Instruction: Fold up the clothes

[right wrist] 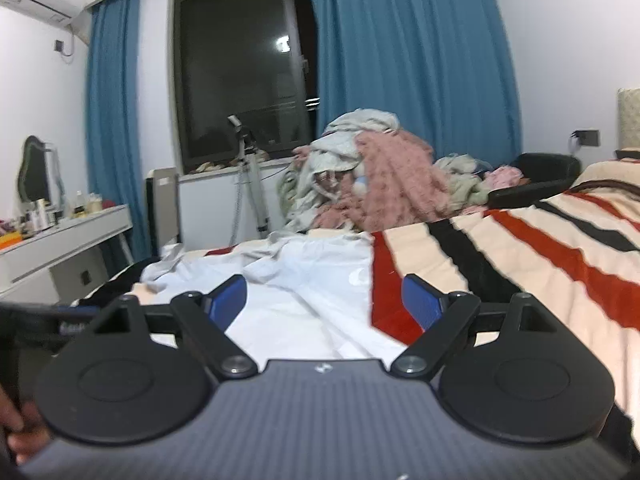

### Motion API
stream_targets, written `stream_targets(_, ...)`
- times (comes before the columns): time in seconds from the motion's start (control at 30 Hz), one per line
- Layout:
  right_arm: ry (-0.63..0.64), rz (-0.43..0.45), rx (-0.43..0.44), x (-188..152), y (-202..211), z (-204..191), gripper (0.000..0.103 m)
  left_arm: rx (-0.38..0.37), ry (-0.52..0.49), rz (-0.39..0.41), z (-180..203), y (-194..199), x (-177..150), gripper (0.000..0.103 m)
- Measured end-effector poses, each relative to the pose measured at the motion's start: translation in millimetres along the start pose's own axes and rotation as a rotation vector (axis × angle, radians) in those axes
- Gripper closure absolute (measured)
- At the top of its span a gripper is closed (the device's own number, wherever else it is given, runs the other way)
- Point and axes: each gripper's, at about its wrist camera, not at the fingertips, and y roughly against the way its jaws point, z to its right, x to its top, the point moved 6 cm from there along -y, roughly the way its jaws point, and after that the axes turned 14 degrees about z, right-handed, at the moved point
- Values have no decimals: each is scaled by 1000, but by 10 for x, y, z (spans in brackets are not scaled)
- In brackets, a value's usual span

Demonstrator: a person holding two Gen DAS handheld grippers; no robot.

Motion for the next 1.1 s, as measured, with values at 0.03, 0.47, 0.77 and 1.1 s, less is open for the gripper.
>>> stream_targets(0.03,-1,4,-20,21,9,44,17,-7,-14,-3,34,-10,-22,0)
stream_targets(0.47,-153,149,-329,386,244,1337,17,-328,-35,-214,1390,-473,-515,21)
stream_targets(0.77,-249,152,-397,284,311,1698,16,-585,-103,-281,2771,-757,-1032,24)
stream_targets(1.1,-264,97,-392,92,213,1711,16,-587,-222,-300,3423,-1144,-1637,50)
